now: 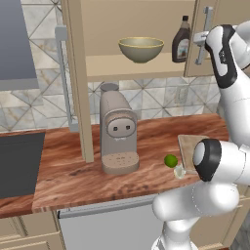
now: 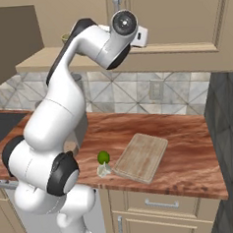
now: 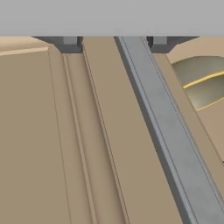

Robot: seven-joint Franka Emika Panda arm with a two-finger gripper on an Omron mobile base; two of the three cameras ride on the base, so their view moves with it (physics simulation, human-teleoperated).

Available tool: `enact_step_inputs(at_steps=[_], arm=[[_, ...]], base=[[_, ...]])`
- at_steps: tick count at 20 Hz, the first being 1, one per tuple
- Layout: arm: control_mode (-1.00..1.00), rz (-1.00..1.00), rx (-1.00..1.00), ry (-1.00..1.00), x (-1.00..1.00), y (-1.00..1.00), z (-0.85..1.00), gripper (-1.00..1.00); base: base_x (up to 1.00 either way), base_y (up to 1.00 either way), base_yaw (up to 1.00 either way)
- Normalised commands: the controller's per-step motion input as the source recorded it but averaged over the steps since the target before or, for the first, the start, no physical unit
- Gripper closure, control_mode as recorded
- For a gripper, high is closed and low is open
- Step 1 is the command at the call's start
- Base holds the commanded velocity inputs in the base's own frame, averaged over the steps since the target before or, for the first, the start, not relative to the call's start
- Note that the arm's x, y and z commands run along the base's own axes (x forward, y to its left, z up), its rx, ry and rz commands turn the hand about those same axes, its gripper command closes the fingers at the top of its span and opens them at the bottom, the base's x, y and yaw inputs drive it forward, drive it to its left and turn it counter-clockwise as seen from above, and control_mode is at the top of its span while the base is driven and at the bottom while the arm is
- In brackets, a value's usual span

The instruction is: Open the cabinet. Place the bowl and condiment on the counter. Then place the lime and garlic on the cutting board.

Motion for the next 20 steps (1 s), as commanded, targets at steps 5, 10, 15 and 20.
enact_step_inputs(at_steps=[5,10,15,20], arm=[[-1.00,-0.01,-0.04,0.00,0.01,-0.05,-0.08,1.00],[-1.00,-0.12,-0.05,0.00,0.00,-0.33,-0.14,1.00],[-1.00,-0.16,-0.04,0.00,0.00,-0.59,-0.23,1.00],[-1.00,-0.21,-0.02,0.01,-0.03,-0.82,-0.24,1.00]], base=[[0.00,0.00,0.00],[0.00,0.00,0.00],[0.00,0.00,0.00],[0.00,0.00,0.00]])
